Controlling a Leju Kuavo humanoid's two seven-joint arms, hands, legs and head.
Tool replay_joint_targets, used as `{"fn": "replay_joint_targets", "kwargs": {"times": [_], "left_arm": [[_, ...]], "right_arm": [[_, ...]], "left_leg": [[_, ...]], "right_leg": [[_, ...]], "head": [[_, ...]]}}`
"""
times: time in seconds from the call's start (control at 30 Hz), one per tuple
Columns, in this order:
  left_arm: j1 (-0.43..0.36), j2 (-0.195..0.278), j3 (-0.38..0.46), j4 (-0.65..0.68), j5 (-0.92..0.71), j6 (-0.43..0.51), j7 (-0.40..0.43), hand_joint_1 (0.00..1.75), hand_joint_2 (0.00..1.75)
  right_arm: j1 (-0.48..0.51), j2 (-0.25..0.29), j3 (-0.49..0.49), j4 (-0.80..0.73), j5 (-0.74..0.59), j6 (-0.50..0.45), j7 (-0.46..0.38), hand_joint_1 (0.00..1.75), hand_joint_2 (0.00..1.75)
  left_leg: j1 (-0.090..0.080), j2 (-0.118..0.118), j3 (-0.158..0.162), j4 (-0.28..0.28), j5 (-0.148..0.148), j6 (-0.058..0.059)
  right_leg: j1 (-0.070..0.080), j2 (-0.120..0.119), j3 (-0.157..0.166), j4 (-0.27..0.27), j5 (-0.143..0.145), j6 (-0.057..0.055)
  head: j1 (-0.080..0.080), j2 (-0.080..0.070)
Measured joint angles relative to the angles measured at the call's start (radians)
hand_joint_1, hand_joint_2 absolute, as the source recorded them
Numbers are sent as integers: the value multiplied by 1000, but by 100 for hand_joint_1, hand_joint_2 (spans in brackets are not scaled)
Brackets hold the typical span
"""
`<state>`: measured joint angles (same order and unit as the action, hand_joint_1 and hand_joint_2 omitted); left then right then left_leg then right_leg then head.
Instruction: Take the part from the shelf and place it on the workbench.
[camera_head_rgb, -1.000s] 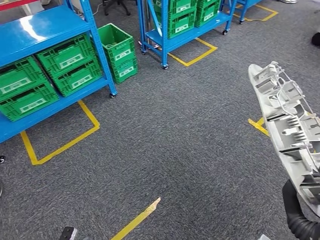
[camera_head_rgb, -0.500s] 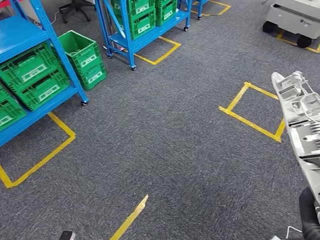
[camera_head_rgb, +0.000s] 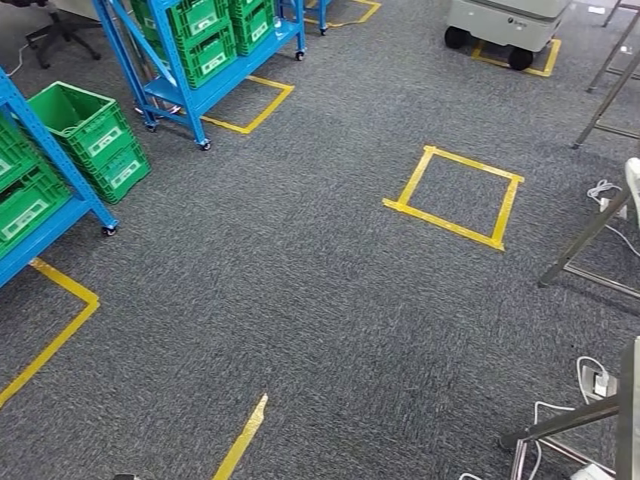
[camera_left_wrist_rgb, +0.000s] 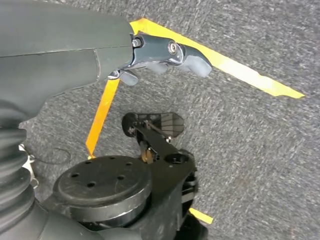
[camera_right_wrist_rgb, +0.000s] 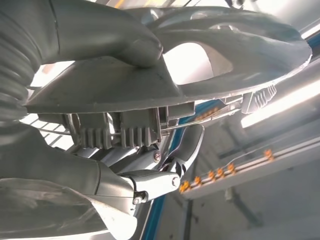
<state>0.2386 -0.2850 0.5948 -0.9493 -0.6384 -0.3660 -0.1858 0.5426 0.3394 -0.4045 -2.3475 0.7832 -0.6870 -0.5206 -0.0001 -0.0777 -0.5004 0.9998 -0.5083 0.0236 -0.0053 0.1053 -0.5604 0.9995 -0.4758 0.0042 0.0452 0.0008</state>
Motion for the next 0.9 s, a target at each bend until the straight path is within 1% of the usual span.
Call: {"fn": "replay_joint_targets", "kwargs": {"times": [0.03, 0.07, 0.1, 0.13, 0.17, 0.2, 0.23, 0.27, 0.3, 0.33, 0.37, 0.4, 0.43, 0.47, 0.5, 0.57, 0.6, 0.63, 0.67, 0.7, 0.73, 0.77, 0.8, 0.83, 0.87, 0.9], "left_arm": [[0, -6, 13, -7, 0, -4, -1, 0, 175], [-1, -12, 23, -13, -1, -6, -1, 0, 175], [-2, -17, 30, -17, -1, -8, -2, 0, 175], [-2, -22, 35, -22, -1, -9, -2, 0, 175], [-2, -26, 40, -24, -1, -10, -2, 0, 175], [-2, -30, 45, -26, -1, -10, -2, 0, 175], [-1, -33, 49, -27, -1, -11, -2, 0, 175], [-1, -34, 53, -28, -2, -11, -2, 0, 175], [-1, -35, 57, -28, -2, -11, -2, 0, 175], [-1, -36, 59, -28, -2, -11, -2, 0, 175], [-1, -37, 61, -28, -2, -11, -2, 0, 175], [-2, -37, 62, -28, -2, -11, -2, 0, 175], [-2, -38, 64, -29, -2, -11, -2, 0, 175], [-2, -39, 65, -30, -2, -11, -2, 0, 175], [-3, -40, 67, -32, -2, -11, -2, 0, 175], [-6, -42, 69, -34, -2, -11, -2, 0, 175], [-7, -43, 69, -36, -2, -11, -2, 0, 175], [-8, -44, 69, -37, -2, -11, -2, 0, 175], [-7, -44, 70, -38, -2, -11, -2, 0, 175], [-6, -44, 70, -38, -2, -11, -2, 0, 175], [-4, -44, 71, -38, -2, -11, -2, 0, 175], [-2, -44, 71, -38, -2, -11, -2, 0, 175], [0, -44, 71, -38, -2, -11, -2, 0, 175], [0, -44, 72, -38, -2, -11, -2, 0, 175], [0, -44, 72, -38, -2, -11, -2, 0, 175], [0, -44, 72, -38, -2, -12, -2, 0, 175]], "right_arm": [[1, 1, -7, -3, -1, 0, 3, 175, 175], [3, 2, -14, -6, -1, 0, 5, 175, 175], [5, 3, -20, -9, -2, 0, 6, 175, 175], [4, 3, -25, -12, -2, 0, 6, 175, 175], [3, 3, -27, -14, -2, 0, 6, 175, 175], [2, 3, -29, -15, -2, 0, 6, 175, 175], [1, 3, -30, -15, -3, 0, 6, 175, 175], [1, 3, -32, -15, -3, 0, 7, 175, 175], [2, 3, -33, -15, -3, 0, 7, 175, 175], [3, 3, -35, -15, -3, 0, 8, 175, 175], [3, 3, -37, -15, -3, 0, 9, 175, 175], [3, 3, -38, -15, -3, 0, 9, 175, 175], [2, 3, -39, -15, -3, 0, 8, 175, 175], [2, 3, -39, -15, -3, 0, 8, 175, 175], [2, 3, -39, -16, -3, 0, 8, 175, 175], [4, 3, -41, -17, -3, 0, 9, 175, 175], [5, 4, -42, -18, -2, 0, 8, 175, 175], [5, 5, -43, -20, -2, 0, 8, 175, 175], [4, 6, -44, -21, -2, 0, 8, 175, 175], [3, 7, -44, -22, -2, 0, 8, 175, 175], [2, 7, -44, -22, -2, 0, 8, 175, 175], [2, 8, -44, -22, -2, 0, 8, 175, 175], [2, 8, -45, -22, -2, 0, 8, 175, 175], [3, 8, -45, -22, -2, 0, 8, 175, 175], [3, 8, -45, -22, -2, 0, 8, 175, 175], [2, 8, -45, -22, -2, 0, 8, 175, 175]], "left_leg": [[-1, 8, 1, -9, -1, 0], [1, 20, 2, -16, 1, 0], [2, 33, 2, -22, 6, 2], [4, 46, 3, -29, 12, 4], [6, 61, 3, -34, 15, 7], [4, 76, 1, -35, 16, 9], [3, 90, -1, -34, 16, 10], [2, 106, -3, -34, 16, 9], [1, 120, -4, -34, 16, 9], [1, 134, -3, -34, 16, 8], [2, 147, -2, -33, 14, 5], [1, 158, 1, -33, 13, 1], [-1, 168, 3, -30, 10, -6], [-3, 176, 4, -28, 8, -12], [-6, 183, 6, -26, 7, -18], [-5, 194, 8, -24, 5, -29], [-2, 183, 7, -18, -3, -35], [0, 162, 0, 2, -22, -41], [2, 134, -16, 43, -52, -45], [3, 107, -41, 105, -89, -45], [3, 92, -71, 176, -125, -43], [2, 86, -98, 238, -149, -40], [2, 84, -114, 272, -153, -37], [1, 82, -114, 270, -137, -32], [0, 77, -97, 231, -103, -26], [-1, 63, -70, 167, -59, -19]], "right_leg": [[-1, 12, -7, 0, 4, 7], [-4, 18, -14, 1, 7, 13], [-4, 8, -23, 9, 2, 18], [-3, -13, -38, 32, -15, 23], [-2, -42, -61, 78, -44, 26], [-2, -71, -89, 140, -79, 31], [-5, -87, -118, 207, -112, 36], [-8, -95, -138, 259, -132, 40], [-11, -100, -141, 279, -135, 44], [-14, -105, -123, 255, -118, 48], [-18, -115, -85, 195, -89, 50], [-20, -136, -39, 119, -63, 53], [-20, -153, 2, 53, -44, 51], [-19, -164, 27, 12, -36, 46], [-17, -169, 35, -4, -36, 39], [-14, -149, 29, -3, -33, 22], [-14, -140, 27, -4, -31, 15], [-14, -131, 25, -5, -28, 7], [-14, -122, 26, -6, -25, 1], [-13, -113, 23, -6, -23, -4], [-11, -102, 20, -6, -21, -8], [-9, -89, 18, -5, -20, -10], [-6, -75, 17, -5, -19, -12], [-4, -61, 17, -4, -18, -12], [-2, -47, 18, -4, -18, -13], [-1, -33, 20, -3, -18, -12]], "head": [[-1, 0], [-1, 0], [0, 0], [1, 0], [2, 0], [4, 0], [4, 0], [4, 0], [4, 0], [4, 0], [4, 0], [4, 0], [4, 0], [2, 0], [1, 0], [-1, 0], [-1, 0], [-3, 0], [-3, 0], [-5, 0], [-5, 0], [-5, 0], [-5, 0], [-5, 0], [-5, 0], [-5, 0]]}}
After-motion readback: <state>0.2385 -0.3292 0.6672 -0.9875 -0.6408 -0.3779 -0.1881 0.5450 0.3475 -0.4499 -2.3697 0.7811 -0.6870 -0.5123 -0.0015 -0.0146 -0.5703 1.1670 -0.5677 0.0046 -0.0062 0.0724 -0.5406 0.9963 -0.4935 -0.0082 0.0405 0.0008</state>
